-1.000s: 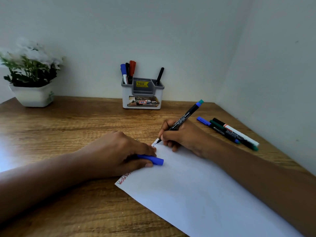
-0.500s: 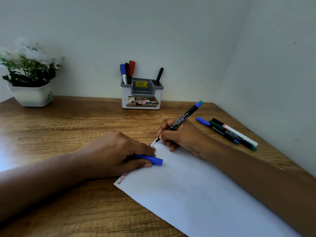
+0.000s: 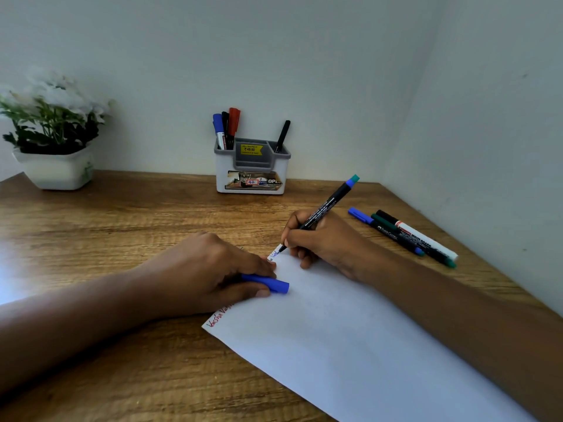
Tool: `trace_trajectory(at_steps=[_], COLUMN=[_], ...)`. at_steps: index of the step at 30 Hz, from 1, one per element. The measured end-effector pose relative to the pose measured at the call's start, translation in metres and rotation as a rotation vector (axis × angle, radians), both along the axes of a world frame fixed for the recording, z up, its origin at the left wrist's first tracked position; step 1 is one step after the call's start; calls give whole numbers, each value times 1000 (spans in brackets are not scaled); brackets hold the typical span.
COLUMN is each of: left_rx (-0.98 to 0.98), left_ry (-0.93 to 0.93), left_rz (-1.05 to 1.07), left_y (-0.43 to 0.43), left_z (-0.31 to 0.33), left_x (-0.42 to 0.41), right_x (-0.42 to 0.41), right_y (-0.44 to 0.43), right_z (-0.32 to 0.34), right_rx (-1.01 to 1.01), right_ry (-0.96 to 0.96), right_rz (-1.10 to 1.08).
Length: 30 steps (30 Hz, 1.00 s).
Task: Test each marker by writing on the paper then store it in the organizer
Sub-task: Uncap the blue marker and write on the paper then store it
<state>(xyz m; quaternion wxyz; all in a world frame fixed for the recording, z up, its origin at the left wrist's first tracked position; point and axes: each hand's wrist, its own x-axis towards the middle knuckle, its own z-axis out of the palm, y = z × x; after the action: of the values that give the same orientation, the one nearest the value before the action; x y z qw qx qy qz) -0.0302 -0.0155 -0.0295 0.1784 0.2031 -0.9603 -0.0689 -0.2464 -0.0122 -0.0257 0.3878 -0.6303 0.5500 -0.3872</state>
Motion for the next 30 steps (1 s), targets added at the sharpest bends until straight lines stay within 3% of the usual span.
trace_trajectory(at_steps=[17, 19, 23, 30], left_rx=[18, 16, 37, 192], left_ry=[-3, -3, 5, 254], left_rz=[-7, -13, 14, 143], left_y=[2, 2, 4, -2], left_z=[1, 1, 1, 3], left_x=[0, 0, 1, 0], right_x=[3, 1, -6, -19], right_y=[0, 0, 1, 13], right_z=[1, 3, 10, 31], right_rx=[4, 25, 93, -8], right_ry=[11, -69, -413, -318], right_rz=[-41, -70, -103, -29])
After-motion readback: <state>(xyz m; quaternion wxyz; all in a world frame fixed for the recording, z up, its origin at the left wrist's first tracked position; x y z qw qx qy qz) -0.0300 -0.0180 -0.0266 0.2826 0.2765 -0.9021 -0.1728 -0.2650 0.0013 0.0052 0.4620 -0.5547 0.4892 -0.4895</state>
